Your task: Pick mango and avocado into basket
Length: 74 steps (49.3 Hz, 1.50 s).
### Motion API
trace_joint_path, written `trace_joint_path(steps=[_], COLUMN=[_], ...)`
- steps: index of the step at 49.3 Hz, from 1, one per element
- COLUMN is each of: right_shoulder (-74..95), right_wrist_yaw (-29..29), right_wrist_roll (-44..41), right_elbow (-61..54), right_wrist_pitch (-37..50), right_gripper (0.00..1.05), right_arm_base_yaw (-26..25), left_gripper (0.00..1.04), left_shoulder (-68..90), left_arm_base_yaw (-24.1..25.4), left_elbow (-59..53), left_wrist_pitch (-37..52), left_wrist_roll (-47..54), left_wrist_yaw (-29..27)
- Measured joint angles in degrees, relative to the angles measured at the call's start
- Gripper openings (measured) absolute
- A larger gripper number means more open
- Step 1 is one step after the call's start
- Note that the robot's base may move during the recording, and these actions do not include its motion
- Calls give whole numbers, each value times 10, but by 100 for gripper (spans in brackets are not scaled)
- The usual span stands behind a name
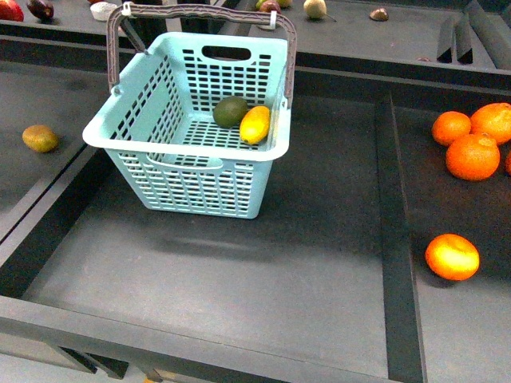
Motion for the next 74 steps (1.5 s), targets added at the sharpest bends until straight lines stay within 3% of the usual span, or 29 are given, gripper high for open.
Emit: trace_joint_path(steps=[13,18,24,37,53,74], right_shoulder=[0,0,0,0,0,0], right_wrist_yaw=[0,0,0,0,0,0], right_wrist_roll=[0,0,0,0,0,0], right_elbow=[0,0,0,0,0,0], right_wrist_pitch=[0,0,0,0,0,0], right_gripper=[97,97,97,97,97,97], right_arm_base_yaw=[0,0,0,0,0,0], left_gripper=[97,75,53,3,3,3], left_shoulder=[-15,-41,-86,-176,-323,-459], left_arm_base_yaw=[5,16,10,-26,-26,-26], left_elbow=[-29,-139,-231,-362,-474,-530], left_wrist_pitch=[19,246,338,373,341,269], left_wrist_roll=[88,276,427,491,496,499], left_wrist_yaw=[23,184,197,165,163,163])
